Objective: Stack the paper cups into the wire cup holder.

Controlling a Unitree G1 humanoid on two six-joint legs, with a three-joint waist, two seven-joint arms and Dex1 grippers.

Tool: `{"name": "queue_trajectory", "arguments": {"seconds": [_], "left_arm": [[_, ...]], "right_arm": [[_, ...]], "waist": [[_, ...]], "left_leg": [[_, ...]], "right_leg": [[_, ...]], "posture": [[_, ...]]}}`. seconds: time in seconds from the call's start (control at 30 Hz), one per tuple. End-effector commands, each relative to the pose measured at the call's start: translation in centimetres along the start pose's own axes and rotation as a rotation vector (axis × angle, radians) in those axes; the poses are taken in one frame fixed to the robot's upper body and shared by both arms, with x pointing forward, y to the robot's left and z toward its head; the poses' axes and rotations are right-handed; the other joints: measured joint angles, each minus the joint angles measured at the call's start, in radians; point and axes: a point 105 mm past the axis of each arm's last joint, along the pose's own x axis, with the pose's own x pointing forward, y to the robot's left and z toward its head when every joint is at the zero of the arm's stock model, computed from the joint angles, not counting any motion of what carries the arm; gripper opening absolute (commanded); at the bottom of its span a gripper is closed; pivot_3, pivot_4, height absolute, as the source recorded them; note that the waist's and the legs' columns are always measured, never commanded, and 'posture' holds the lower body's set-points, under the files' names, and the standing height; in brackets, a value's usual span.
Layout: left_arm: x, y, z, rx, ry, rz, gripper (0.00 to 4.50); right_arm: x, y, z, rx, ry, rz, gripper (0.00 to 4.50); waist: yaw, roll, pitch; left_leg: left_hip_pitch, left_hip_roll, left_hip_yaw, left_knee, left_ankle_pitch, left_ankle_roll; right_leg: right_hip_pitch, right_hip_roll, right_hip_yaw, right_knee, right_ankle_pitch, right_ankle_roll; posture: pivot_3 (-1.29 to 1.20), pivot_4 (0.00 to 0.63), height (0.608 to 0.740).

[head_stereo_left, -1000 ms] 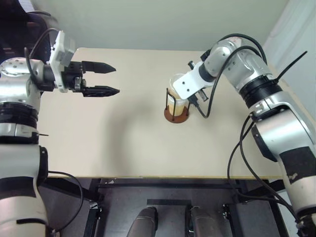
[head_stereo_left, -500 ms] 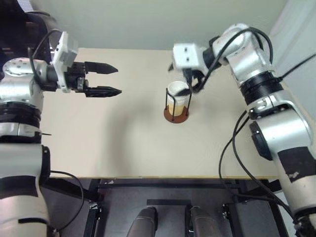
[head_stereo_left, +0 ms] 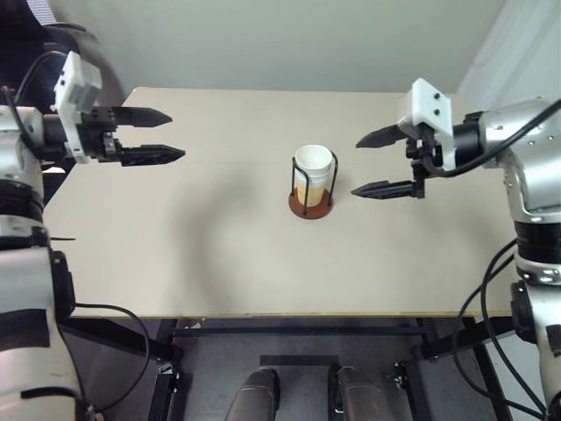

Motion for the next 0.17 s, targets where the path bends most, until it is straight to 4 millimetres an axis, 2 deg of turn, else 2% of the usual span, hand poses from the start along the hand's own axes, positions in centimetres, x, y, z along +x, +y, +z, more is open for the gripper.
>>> {"name": "queue_trajectory", "arguments": {"seconds": [0.03, 0.17], "left_arm": [[-1.09, -0.2, 1.05, 0.038, -0.009, -0.003, 4.5], [-0.66, -0.28, 1.04, 0.046, 0.002, -0.017, 4.5]], "right_arm": [[-0.57, 0.55, 0.92, -0.013, -0.037, -0.024, 4.48], [-0.68, 0.43, 0.87, -0.008, -0.037, -0.054, 4.48]], "waist": [[-0.001, 0.0, 0.0], [0.001, 0.0, 0.0]], "left_leg": [[0.001, 0.0, 0.001, 0.0, 0.001, 0.0], [0.002, -0.001, -0.001, 0.0, 0.006, 0.001]], "right_leg": [[0.0, 0.001, 0.0, 0.001, 0.0, 0.0], [0.001, 0.0, 0.001, 0.004, 0.001, 0.0]], "posture": [[0.0, 0.15, 0.74], [0.0, 0.15, 0.74]]}}
